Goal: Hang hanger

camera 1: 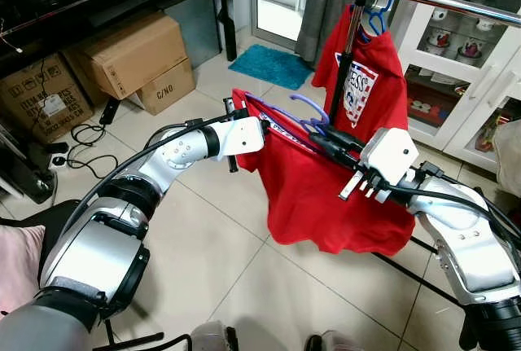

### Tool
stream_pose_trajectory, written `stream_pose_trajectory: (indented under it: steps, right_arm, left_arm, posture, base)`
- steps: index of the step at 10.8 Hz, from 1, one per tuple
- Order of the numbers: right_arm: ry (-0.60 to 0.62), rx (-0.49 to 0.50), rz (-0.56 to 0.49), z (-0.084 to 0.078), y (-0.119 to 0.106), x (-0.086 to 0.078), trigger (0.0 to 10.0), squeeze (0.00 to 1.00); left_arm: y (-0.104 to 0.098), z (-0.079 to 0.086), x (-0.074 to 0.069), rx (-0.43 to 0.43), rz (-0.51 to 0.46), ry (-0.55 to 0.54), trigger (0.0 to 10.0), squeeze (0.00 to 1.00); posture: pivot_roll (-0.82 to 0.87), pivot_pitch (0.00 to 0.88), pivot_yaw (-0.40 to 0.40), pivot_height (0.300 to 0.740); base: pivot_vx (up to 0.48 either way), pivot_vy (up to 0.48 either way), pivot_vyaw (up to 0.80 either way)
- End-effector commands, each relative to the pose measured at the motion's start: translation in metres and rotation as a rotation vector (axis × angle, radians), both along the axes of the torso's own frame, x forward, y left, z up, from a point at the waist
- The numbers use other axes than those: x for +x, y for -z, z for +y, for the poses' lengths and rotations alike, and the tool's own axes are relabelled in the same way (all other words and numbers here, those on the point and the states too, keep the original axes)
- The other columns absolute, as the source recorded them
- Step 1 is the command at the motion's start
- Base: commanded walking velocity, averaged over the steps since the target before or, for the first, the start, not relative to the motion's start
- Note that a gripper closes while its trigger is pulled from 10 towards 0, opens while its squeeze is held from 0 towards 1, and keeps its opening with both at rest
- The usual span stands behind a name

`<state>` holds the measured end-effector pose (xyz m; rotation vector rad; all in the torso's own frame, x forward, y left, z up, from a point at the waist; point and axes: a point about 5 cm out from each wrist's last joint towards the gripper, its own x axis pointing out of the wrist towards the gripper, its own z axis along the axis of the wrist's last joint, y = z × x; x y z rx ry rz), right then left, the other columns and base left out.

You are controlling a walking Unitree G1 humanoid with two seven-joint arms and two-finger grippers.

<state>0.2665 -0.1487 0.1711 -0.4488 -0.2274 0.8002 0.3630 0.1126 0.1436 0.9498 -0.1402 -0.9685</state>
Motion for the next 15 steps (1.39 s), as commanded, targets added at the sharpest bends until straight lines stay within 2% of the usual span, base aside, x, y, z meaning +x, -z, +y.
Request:
stream_pose_trajectory:
  steps: [1, 2, 4, 5, 7, 9, 10, 11, 12, 13, 14, 15]
  right_arm:
    - [-0.008, 0.012, -0.051, -0.003, -0.011, 0.002, 0.0, 0.0]
    - [0.01, -0.02, -0.024, -0.005, -0.007, 0.005, 0.0, 0.0]
    - [0.028, -0.036, 0.002, -0.006, -0.002, 0.007, 0.0, 0.0]
    - [0.039, -0.055, 0.022, -0.007, 0.002, 0.007, 0.0, 0.0]
    - [0.053, -0.092, 0.073, -0.01, 0.008, 0.01, 0.0, 0.0]
    - [0.045, -0.142, 0.105, -0.01, 0.01, 0.014, 0.0, 0.0]
    - [0.045, -0.123, 0.105, -0.009, 0.006, 0.016, 0.0, 0.0]
    - [0.036, -0.015, 0.114, -0.005, -0.002, 0.016, 0.0, 0.0]
    - [-0.002, 0.156, 0.116, 0.003, -0.017, 0.015, 0.0, 0.0]
    - [-0.024, 0.218, 0.123, 0.007, -0.023, 0.013, 0.0, 0.0]
    - [-0.108, 0.269, 0.152, 0.014, -0.025, 0.006, 0.0, 0.0]
    - [-0.153, 0.272, 0.173, 0.015, -0.024, 0.0, 0.0, 0.0]
  left_arm:
    - [-0.002, 0.005, 0.001, 0.003, 0.004, -0.006, 0.0, 0.0]
    - [-0.011, -0.001, -0.001, -0.024, -0.038, 0.048, 0.0, 0.0]
    - [-0.028, -0.005, -0.001, -0.104, -0.121, 0.079, 0.0, 0.0]
    - [-0.044, -0.006, -0.003, -0.164, -0.217, 0.114, 0.0, 0.0]
    - [-0.056, -0.005, -0.012, -0.197, -0.304, 0.192, 0.0, 0.0]
    - [-0.054, -0.01, -0.019, -0.199, -0.281, 0.257, 0.0, 0.0]
    - [-0.051, -0.011, -0.022, -0.207, -0.27, 0.268, 0.0, 0.0]
    - [-0.047, -0.011, -0.022, -0.204, -0.249, 0.262, 0.0, 0.0]
    - [-0.04, -0.012, -0.024, -0.204, -0.208, 0.262, 0.0, 0.0]
    - [-0.038, -0.012, -0.024, -0.209, -0.196, 0.26, 0.0, 0.0]
    - [-0.037, -0.011, -0.023, -0.248, -0.178, 0.234, 0.0, 0.0]
    - [-0.039, -0.006, -0.021, -0.284, -0.179, 0.194, 0.0, 0.0]
  posture:
    - [-0.07, 0.0, 0.056, 0.74]
    - [-0.07, 0.0, 0.057, 0.74]
    - [-0.07, 0.0, 0.059, 0.74]
    - [-0.07, 0.0, 0.058, 0.74]
    - [-0.06, 0.0, 0.055, 0.74]
    - [-0.06, 0.0, 0.053, 0.74]
    - [-0.06, 0.0, 0.053, 0.74]
    - [-0.06, 0.0, 0.052, 0.74]
    - [-0.06, 0.0, 0.052, 0.74]
    - [-0.06, 0.0, 0.053, 0.74]
    - [-0.07, 0.0, 0.055, 0.74]
    - [-0.07, 0.0, 0.055, 0.74]
  base:
    - [0.0, 0.0, 0.0]
    - [0.0, 0.0, 0.0]
    - [0.0, 0.0, 0.0]
    - [0.0, 0.0, 0.0]
    - [0.0, 0.0, 0.0]
    - [0.0, 0.0, 0.0]
    - [0.0, 0.0, 0.0]
    - [0.0, 0.0, 0.0]
    - [0.0, 0.0, 0.0]
    - [0.0, 0.0, 0.0]
    - [0.0, 0.0, 0.0]
    - [0.0, 0.0, 0.0]
